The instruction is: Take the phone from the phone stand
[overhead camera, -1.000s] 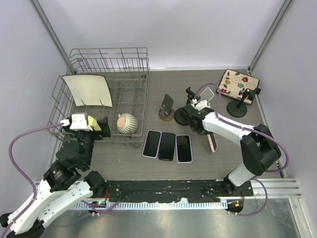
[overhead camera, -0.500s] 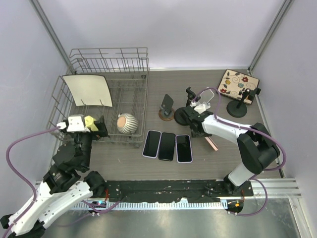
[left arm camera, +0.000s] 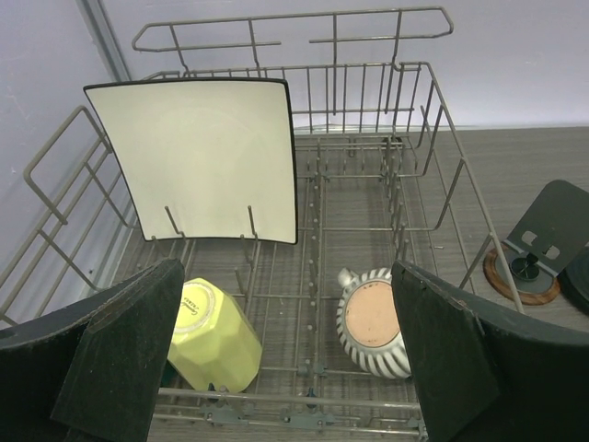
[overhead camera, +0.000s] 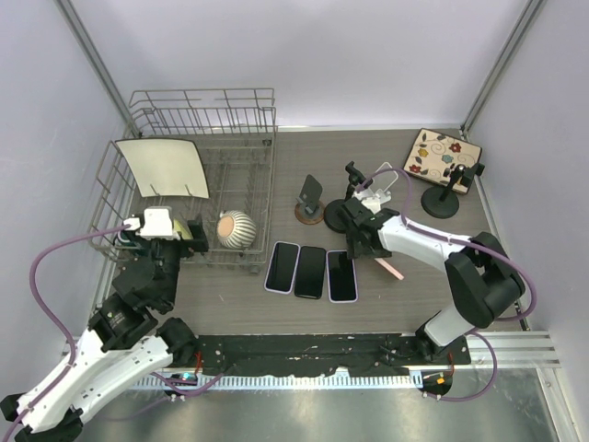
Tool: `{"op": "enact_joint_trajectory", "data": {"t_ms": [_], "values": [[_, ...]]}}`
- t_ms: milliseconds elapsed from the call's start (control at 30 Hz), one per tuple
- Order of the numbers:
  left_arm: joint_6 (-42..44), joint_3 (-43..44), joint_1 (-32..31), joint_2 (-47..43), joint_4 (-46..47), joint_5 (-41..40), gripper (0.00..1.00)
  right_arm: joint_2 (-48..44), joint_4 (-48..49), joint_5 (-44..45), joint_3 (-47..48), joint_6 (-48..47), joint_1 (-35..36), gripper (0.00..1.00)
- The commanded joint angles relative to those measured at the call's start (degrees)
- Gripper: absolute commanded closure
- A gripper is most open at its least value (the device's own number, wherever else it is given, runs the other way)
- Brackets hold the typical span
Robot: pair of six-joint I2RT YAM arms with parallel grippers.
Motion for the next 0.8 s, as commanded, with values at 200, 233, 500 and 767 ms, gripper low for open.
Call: {"op": "enact_joint_trajectory", "data": {"t_ms": [200, 233, 500, 767], "values": [[0.3, -0.2, 1.9, 1.4, 2.1, 2.5, 0.02, -6.8, 0.0, -7.2, -0.3, 2.0, 0.4, 0.31], [0.4, -0.2, 1.9, 1.3, 2.1, 2.7, 0.02, -7.1, -0.2, -7.8, -0.4, 2.0, 0.3, 0.31], [0.0, -0.1, 2.4, 0.8, 1.8, 3.4, 0.02, -8.4, 0.6, -8.8, -2.8, 2.5, 0.4, 0.31], [-0.4, -0.3, 2.4, 0.2, 1.5, 4.0, 0.02, -7.9, 2.7, -8.8, -4.9, 3.6, 0.4, 0.31]]}}
